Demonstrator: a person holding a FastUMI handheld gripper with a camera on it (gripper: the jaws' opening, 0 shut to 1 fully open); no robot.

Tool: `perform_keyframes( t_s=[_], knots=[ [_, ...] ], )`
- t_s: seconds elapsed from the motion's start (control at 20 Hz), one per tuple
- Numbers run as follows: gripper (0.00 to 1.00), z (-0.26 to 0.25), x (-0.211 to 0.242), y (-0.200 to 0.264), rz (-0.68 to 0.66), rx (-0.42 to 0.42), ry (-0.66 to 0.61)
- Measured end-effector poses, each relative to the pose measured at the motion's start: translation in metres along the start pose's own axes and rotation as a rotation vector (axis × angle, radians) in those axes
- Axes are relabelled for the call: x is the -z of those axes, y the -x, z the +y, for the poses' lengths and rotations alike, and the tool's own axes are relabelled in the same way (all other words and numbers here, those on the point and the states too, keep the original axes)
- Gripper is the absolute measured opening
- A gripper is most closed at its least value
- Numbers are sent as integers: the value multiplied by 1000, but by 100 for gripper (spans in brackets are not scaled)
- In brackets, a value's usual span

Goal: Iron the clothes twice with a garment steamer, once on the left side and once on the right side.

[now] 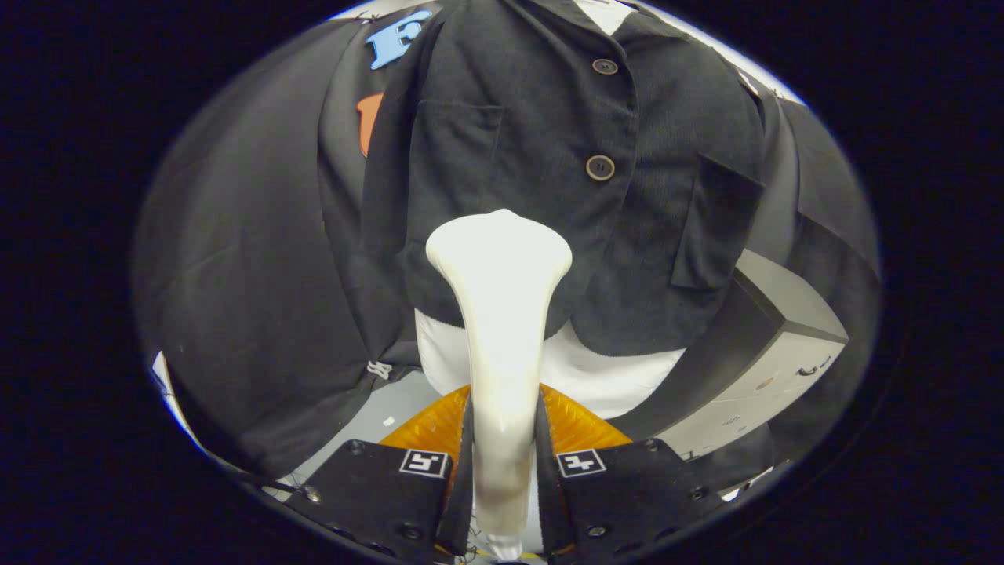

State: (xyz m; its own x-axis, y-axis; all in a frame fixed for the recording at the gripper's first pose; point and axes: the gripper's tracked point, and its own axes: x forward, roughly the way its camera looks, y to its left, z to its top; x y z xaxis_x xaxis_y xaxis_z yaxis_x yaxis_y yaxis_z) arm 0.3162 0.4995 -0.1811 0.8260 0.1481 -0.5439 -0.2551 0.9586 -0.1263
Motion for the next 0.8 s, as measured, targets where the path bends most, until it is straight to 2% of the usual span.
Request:
perform_keyframes(
  t_s=[0.4, 0.65, 0.8],
  knots=[
    [37, 3, 36, -2, 72, -24, 11],
    [37, -16, 21, 35, 29, -66, 3],
    [37, -52, 8, 76, -26, -107, -11]
  ],
)
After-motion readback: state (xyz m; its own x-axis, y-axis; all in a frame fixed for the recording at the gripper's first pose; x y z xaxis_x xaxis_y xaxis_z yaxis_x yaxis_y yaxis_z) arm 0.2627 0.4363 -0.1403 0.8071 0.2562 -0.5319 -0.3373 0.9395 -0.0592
